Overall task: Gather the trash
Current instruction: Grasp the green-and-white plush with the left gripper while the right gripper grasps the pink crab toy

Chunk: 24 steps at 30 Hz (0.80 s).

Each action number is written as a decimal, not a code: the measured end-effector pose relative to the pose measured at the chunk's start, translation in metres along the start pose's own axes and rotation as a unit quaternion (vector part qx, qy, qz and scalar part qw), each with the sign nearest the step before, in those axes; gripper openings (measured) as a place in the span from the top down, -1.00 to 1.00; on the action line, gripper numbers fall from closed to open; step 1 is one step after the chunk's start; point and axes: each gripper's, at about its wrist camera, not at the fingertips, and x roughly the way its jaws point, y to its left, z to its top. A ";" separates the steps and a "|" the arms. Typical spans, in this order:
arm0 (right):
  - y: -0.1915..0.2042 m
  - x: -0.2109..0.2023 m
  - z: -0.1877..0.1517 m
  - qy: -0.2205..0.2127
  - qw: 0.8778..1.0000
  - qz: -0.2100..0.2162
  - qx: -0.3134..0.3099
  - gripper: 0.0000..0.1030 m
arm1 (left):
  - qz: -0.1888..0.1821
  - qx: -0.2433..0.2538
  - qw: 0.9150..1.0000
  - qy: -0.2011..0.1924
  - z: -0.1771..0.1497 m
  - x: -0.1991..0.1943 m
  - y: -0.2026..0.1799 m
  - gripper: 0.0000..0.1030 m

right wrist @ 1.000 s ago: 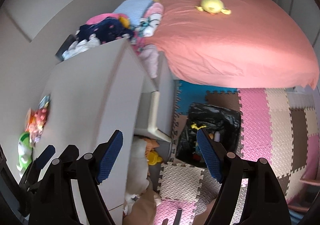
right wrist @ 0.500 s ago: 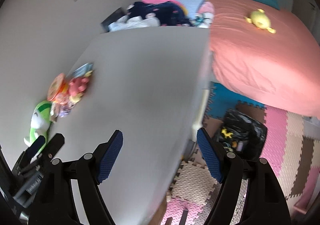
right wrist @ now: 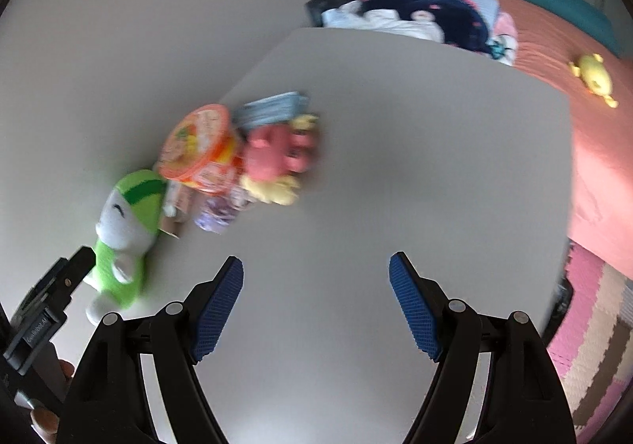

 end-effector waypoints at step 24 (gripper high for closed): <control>0.050 0.110 0.075 0.031 0.992 -0.116 -0.026 -0.57 | -0.018 -0.007 0.997 0.073 0.024 0.068 0.045 -0.87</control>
